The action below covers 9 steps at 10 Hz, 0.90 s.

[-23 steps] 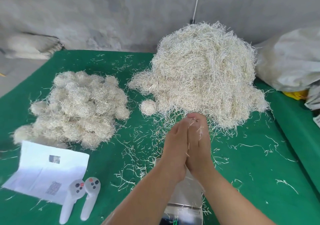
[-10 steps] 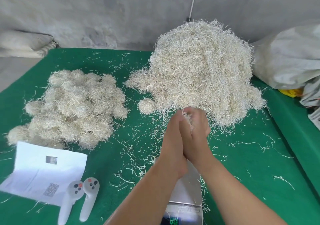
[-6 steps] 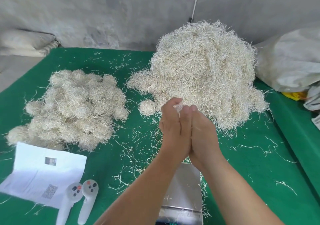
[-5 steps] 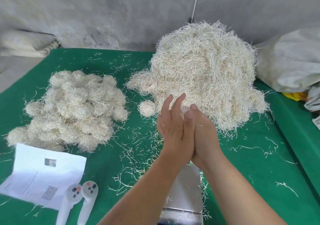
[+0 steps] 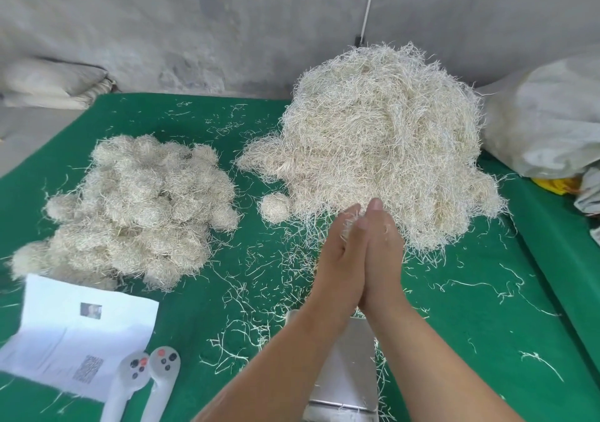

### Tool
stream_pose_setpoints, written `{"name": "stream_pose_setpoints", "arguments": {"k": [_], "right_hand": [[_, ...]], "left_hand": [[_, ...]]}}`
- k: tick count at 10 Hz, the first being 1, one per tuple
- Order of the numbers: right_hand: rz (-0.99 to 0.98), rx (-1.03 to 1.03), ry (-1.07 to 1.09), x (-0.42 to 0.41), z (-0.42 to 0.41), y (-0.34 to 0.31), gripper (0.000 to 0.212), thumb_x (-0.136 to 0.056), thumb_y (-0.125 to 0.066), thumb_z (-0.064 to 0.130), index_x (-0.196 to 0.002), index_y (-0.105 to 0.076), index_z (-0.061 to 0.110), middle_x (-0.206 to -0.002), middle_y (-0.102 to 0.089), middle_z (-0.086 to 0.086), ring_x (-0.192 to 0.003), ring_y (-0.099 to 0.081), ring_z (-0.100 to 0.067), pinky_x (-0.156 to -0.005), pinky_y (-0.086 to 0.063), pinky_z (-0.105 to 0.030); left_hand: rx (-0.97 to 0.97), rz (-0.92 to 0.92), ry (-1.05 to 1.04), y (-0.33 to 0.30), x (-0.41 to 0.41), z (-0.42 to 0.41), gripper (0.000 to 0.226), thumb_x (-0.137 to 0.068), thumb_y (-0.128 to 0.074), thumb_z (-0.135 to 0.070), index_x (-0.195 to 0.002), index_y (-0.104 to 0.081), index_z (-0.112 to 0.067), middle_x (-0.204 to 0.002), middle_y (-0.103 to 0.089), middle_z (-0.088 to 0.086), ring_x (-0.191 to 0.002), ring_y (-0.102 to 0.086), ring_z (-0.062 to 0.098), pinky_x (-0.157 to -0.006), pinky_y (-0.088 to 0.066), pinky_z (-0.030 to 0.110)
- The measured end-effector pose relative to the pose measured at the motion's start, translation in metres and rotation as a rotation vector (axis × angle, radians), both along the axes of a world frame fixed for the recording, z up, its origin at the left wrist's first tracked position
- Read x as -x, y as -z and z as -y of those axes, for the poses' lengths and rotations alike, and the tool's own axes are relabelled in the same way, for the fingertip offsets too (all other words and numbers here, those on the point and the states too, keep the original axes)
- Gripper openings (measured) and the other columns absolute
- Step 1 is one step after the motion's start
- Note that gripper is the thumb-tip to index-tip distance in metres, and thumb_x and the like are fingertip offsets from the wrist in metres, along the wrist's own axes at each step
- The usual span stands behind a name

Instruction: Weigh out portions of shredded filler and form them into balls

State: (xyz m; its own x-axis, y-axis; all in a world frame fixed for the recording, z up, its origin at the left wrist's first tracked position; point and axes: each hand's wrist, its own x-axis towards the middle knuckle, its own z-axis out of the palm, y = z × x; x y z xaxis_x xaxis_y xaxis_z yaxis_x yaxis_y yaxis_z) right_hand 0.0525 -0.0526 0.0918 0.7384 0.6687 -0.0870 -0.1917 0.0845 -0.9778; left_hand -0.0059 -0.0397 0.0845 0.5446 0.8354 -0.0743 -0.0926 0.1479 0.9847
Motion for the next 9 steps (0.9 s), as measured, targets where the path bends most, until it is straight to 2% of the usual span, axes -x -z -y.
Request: {"name": "stream_pose_setpoints", "arguments": {"k": [1, 2, 3, 4, 5, 6, 7, 8, 9], "right_hand": [[0.106, 0.157, -0.072, -0.005, -0.004, -0.001, 0.065, -0.091, -0.031, 0.079, -0.12, -0.055, 0.026, -0.122, -0.061, -0.002, -0.118, -0.059, -0.026, -0.105, -0.048, -0.054], [-0.006, 0.164, -0.298, -0.001, -0.008, 0.004, 0.062, -0.086, -0.041, 0.078, -0.126, -0.054, 0.032, -0.124, -0.063, 0.003, -0.12, -0.062, -0.022, -0.098, -0.053, -0.05], [0.029, 0.17, -0.488, 0.013, -0.014, 0.019, 0.064, -0.086, -0.051, 0.082, -0.134, -0.051, 0.039, -0.115, -0.067, 0.02, -0.116, -0.065, -0.008, -0.096, -0.052, -0.04], [0.047, 0.156, -0.544, 0.025, -0.035, 0.02, 0.076, -0.082, -0.064, 0.079, -0.146, -0.037, 0.046, -0.115, -0.06, 0.025, -0.115, -0.062, -0.005, -0.099, -0.051, -0.038], [0.086, 0.153, -0.552, 0.031, -0.063, 0.014, 0.056, -0.094, -0.064, 0.056, -0.143, -0.039, 0.046, -0.112, -0.057, 0.02, -0.109, -0.064, -0.013, -0.092, -0.054, -0.04], [0.206, 0.112, -0.639, 0.038, -0.082, 0.005, 0.055, -0.089, -0.061, 0.057, -0.14, -0.041, 0.053, -0.117, -0.06, 0.02, -0.105, -0.069, -0.009, -0.089, -0.057, -0.035], [0.254, 0.105, -0.687, 0.046, -0.092, 0.001, 0.044, -0.101, -0.06, 0.045, -0.141, -0.042, 0.049, -0.119, -0.063, 0.019, -0.102, -0.071, -0.008, -0.091, -0.057, -0.036], [0.267, 0.157, -0.704, 0.052, -0.094, 0.0, 0.04, -0.103, -0.059, 0.044, -0.14, -0.045, 0.044, -0.119, -0.063, 0.021, -0.101, -0.071, -0.005, -0.093, -0.057, -0.036], [0.277, 0.197, -0.719, 0.051, -0.091, 0.004, 0.046, -0.102, -0.058, 0.048, -0.144, -0.044, 0.043, -0.126, -0.061, 0.022, -0.105, -0.069, -0.007, -0.091, -0.057, -0.035]], "left_hand": [[-0.072, 0.022, -0.071, 0.012, 0.005, 0.0, 0.03, -0.102, -0.048, -0.062, -0.123, -0.061, -0.045, -0.112, -0.076, -0.013, -0.104, -0.073, 0.005, -0.087, -0.059, 0.029], [-0.129, -0.017, -0.233, 0.02, 0.015, -0.023, 0.034, -0.106, -0.045, -0.053, -0.096, -0.063, -0.026, -0.071, -0.071, -0.011, -0.061, -0.066, 0.001, -0.054, -0.051, 0.017], [-0.195, -0.171, -0.229, 0.029, 0.036, -0.058, 0.031, -0.107, -0.044, -0.051, -0.104, -0.059, -0.025, -0.077, -0.072, -0.005, -0.064, -0.065, 0.003, -0.054, -0.051, 0.018], [-0.445, -0.457, -0.135, 0.03, 0.07, -0.098, 0.038, -0.102, -0.036, -0.052, -0.133, -0.04, -0.031, -0.124, -0.05, -0.007, -0.105, -0.053, -0.005, -0.09, -0.051, 0.023], [-0.72, -0.756, -0.193, 0.014, 0.113, -0.152, 0.061, -0.099, -0.047, -0.017, -0.155, -0.024, -0.023, -0.147, -0.027, -0.002, -0.116, -0.038, -0.002, -0.107, -0.035, 0.01], [-0.875, -0.95, -0.36, -0.028, 0.158, -0.214, 0.075, -0.1, -0.057, -0.01, -0.161, -0.018, -0.027, -0.156, -0.037, 0.003, -0.117, -0.051, 0.004, -0.099, -0.04, 0.007], [-1.007, -1.339, -0.457, -0.066, 0.193, -0.27, 0.091, -0.098, -0.066, -0.025, -0.165, -0.003, -0.026, -0.166, -0.03, 0.009, -0.148, -0.036, 0.036, -0.123, -0.029, 0.055], [-0.823, -1.613, -0.387, -0.09, 0.212, -0.299, 0.099, -0.097, -0.065, -0.042, -0.164, 0.007, -0.034, -0.173, 0.009, 0.007, -0.156, -0.001, 0.047, -0.122, -0.004, 0.069], [-0.867, -1.492, -0.268, -0.08, 0.208, -0.3, 0.079, -0.1, -0.059, -0.04, -0.164, -0.015, -0.034, -0.174, -0.002, 0.007, -0.157, -0.011, 0.041, -0.125, -0.011, 0.064]]}}
